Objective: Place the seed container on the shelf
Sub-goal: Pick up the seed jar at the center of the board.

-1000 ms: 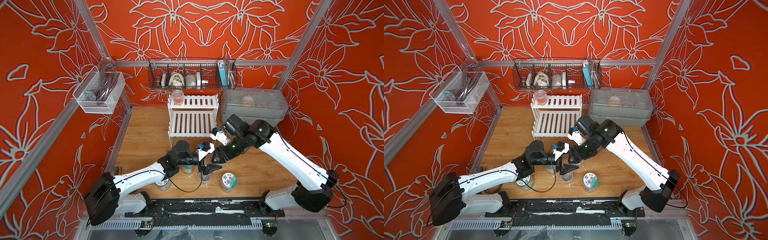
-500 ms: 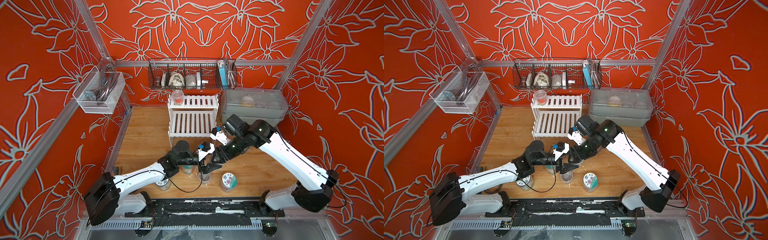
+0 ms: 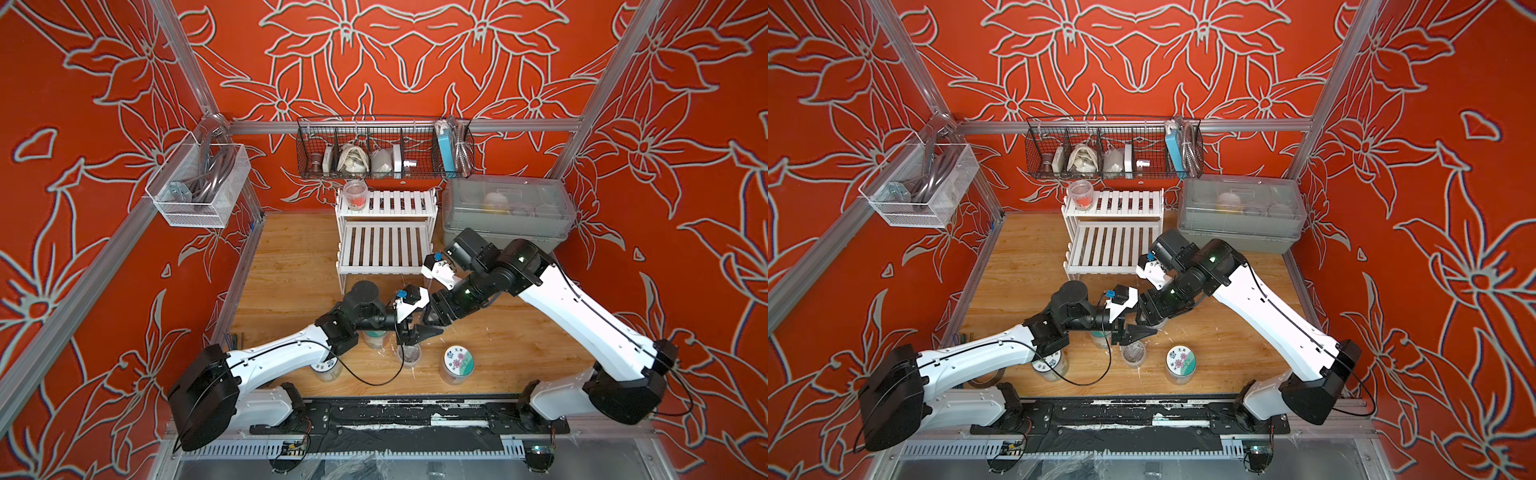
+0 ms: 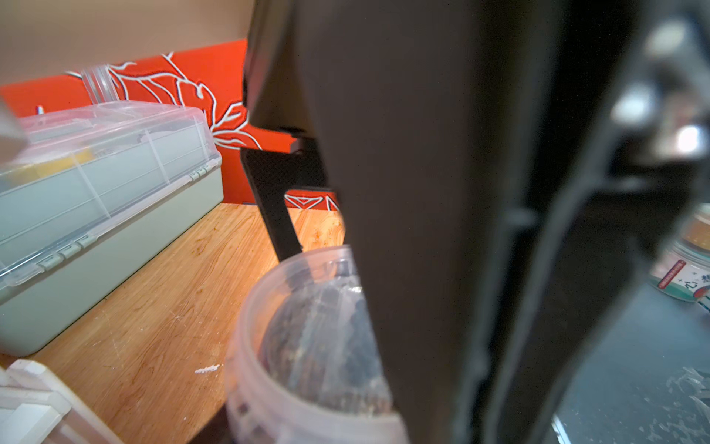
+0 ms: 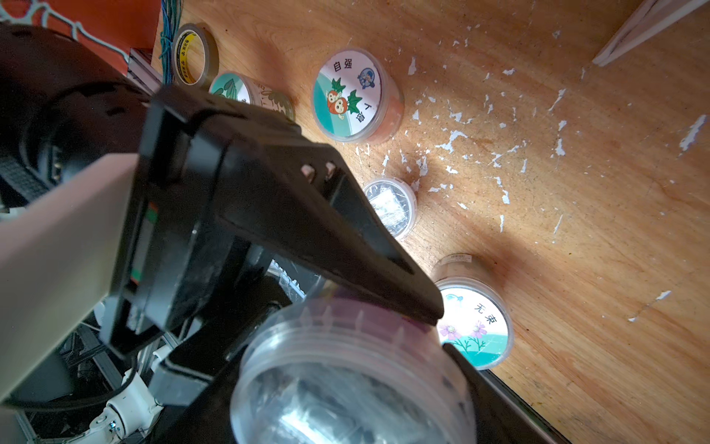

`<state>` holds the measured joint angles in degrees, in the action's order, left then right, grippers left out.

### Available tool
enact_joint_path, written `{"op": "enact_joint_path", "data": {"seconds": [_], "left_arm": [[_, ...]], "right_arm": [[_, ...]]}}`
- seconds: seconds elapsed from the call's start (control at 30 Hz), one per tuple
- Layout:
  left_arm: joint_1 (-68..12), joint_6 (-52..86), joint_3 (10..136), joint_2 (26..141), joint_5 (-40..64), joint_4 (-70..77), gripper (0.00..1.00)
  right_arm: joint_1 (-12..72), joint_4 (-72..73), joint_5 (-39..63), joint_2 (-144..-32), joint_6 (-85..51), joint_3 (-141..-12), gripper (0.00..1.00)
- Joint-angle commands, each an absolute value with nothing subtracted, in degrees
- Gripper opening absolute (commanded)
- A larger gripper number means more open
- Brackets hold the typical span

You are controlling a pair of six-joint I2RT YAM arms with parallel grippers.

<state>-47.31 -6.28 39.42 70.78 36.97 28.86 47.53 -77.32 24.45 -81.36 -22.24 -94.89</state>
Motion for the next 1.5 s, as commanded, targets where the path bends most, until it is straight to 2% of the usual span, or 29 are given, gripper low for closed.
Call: {"op": "enact_joint_path", "data": {"seconds": [0.0,0.13,0.4,0.73,0.97,1.2,1.47], "left_arm": [[-47.69,-5.52,40.65,71.08,37.40,30.07,0.61],[-47.64,-5.28,40.67,71.19,36.36,30.64,0.60],[-47.63,-5.01,40.70,71.20,35.26,31.63,0.59],[-47.64,-5.04,40.05,70.84,32.55,32.06,0.58],[-47.64,-4.01,39.62,70.95,18.91,37.06,0.58],[-47.37,-8.60,42.78,73.00,3.28,43.87,0.58],[-42.55,-11.07,49.46,80.71,-6.10,56.10,0.58]], "right_arm": [[48.08,-78.42,20.85,-81.48,-21.62,-96.63,0.79],[48.15,-79.44,13.87,-79.98,-22.02,-98.80,0.87],[48.09,-75.17,12.26,-74.82,-21.71,-97.86,0.96],[48.09,-74.15,14.33,-73.94,-21.62,-97.89,0.97],[48.08,-75.22,9.20,-71.19,-22.12,-98.63,0.96],[48.05,-74.15,2.95,-65.84,-22.59,-96.24,0.97],[47.99,-73.11,-2.08,-60.67,-22.85,-92.51,0.99]]}}
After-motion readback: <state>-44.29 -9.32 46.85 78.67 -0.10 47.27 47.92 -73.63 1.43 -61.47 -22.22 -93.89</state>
